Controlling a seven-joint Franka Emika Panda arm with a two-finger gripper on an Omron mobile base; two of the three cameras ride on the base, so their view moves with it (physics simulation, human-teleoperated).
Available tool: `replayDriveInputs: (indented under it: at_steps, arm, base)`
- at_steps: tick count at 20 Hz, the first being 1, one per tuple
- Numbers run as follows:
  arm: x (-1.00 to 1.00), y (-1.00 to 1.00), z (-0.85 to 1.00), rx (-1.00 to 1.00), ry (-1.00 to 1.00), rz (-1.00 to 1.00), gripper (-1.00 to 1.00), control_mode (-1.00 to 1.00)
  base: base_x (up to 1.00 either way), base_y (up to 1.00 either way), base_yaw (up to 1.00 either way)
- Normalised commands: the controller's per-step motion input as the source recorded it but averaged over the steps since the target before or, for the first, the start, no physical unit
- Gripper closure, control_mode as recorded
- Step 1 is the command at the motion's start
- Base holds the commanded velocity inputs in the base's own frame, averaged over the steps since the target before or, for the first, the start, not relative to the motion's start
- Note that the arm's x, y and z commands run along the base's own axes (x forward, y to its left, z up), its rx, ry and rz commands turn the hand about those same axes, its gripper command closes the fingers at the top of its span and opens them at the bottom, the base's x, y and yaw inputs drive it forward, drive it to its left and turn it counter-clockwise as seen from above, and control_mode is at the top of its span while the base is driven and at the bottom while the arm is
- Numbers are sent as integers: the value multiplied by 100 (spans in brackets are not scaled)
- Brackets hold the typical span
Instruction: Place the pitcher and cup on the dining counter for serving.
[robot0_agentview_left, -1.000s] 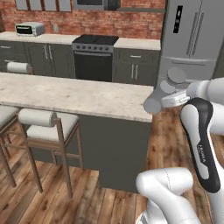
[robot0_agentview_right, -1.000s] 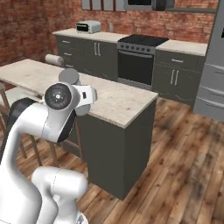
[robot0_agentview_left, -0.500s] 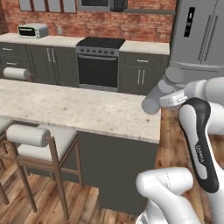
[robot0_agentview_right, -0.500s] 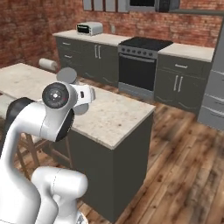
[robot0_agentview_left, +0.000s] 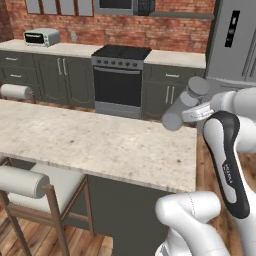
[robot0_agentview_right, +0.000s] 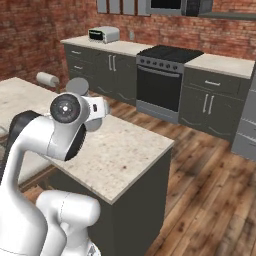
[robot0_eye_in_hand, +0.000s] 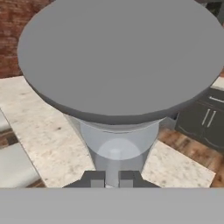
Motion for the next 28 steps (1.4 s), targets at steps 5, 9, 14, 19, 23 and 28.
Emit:
replayDriveInputs:
  at_steps: [5,9,14,19,23,28]
  arm:
    - [74,32,-30,-10,10,14,100,-100]
    - [94,52,-36,-12,14,12,100,-100]
    - [100,62,-45,-10,15,11,100,-100]
    - [83,45,-48,-6,10,10,100,-100]
    - [57,19,-56,0,0,10,100,-100]
    - [44,7,-67,0,0,10,100,-100]
  base:
    - [0,0,0]
    - [0,0,0]
    - [0,0,0]
    - [0,0,0]
    - [0,0,0]
    - [0,0,0]
